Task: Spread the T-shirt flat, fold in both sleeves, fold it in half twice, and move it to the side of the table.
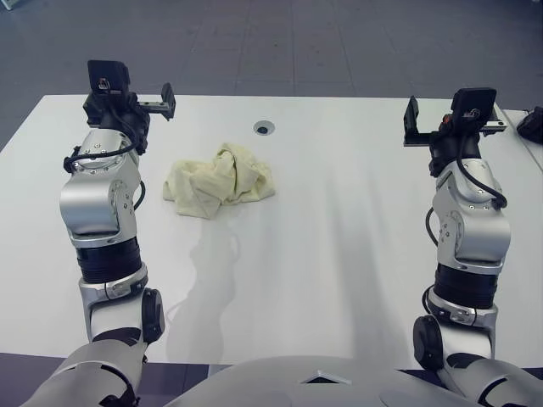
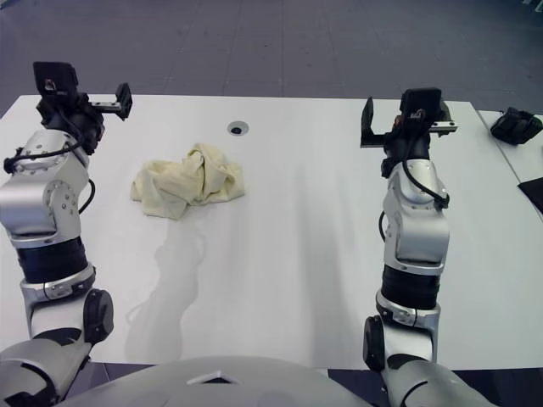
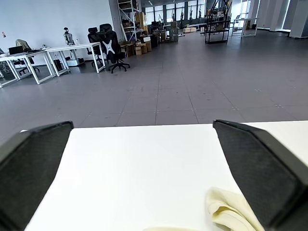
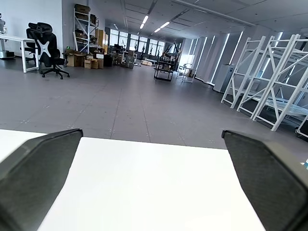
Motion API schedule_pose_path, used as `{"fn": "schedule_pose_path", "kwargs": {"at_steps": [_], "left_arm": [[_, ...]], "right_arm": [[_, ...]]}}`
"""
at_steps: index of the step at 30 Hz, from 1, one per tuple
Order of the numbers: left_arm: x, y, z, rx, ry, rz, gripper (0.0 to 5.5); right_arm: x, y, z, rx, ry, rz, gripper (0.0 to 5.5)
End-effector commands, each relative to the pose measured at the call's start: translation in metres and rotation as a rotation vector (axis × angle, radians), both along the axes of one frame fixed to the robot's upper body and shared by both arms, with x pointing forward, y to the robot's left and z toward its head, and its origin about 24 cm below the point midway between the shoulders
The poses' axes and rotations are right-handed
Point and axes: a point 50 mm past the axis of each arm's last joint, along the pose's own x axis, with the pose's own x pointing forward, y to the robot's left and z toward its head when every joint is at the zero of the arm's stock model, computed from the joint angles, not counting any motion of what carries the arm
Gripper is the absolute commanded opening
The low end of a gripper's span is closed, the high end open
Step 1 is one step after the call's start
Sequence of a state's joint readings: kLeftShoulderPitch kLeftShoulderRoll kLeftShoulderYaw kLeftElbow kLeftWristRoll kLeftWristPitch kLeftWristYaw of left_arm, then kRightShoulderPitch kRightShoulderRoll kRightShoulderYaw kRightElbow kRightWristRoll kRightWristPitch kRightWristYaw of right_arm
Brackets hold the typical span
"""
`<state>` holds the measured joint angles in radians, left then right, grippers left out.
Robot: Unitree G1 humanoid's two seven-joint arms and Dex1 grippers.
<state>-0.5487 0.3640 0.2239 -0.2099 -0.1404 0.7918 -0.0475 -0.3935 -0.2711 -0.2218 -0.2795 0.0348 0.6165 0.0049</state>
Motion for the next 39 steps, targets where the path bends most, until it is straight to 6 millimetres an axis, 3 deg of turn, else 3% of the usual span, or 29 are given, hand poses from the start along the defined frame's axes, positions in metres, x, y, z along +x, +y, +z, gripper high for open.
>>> {"fn": "schedule_pose_path", "kwargs": {"at_steps": [1, 8, 39], "left_arm": [[0.000, -0.004, -0.004, 0.015, 0.017, -0.007, 5.40], [-0.007, -0.010, -0.012, -0.018, 0.016, -0.004, 5.40], [-0.012, -0.021, -0.019, 0.015, 0.050, -0.060, 5.40]], "right_arm": [[0.004, 0.005, 0.003, 0.032, 0.017, 0.072, 5.37], [0.007, 0.001, -0.017, 0.023, 0.139, 0.076, 5.37], [0.001, 0.015, -0.028, 0.047, 0.135, 0.102, 5.37]]}}
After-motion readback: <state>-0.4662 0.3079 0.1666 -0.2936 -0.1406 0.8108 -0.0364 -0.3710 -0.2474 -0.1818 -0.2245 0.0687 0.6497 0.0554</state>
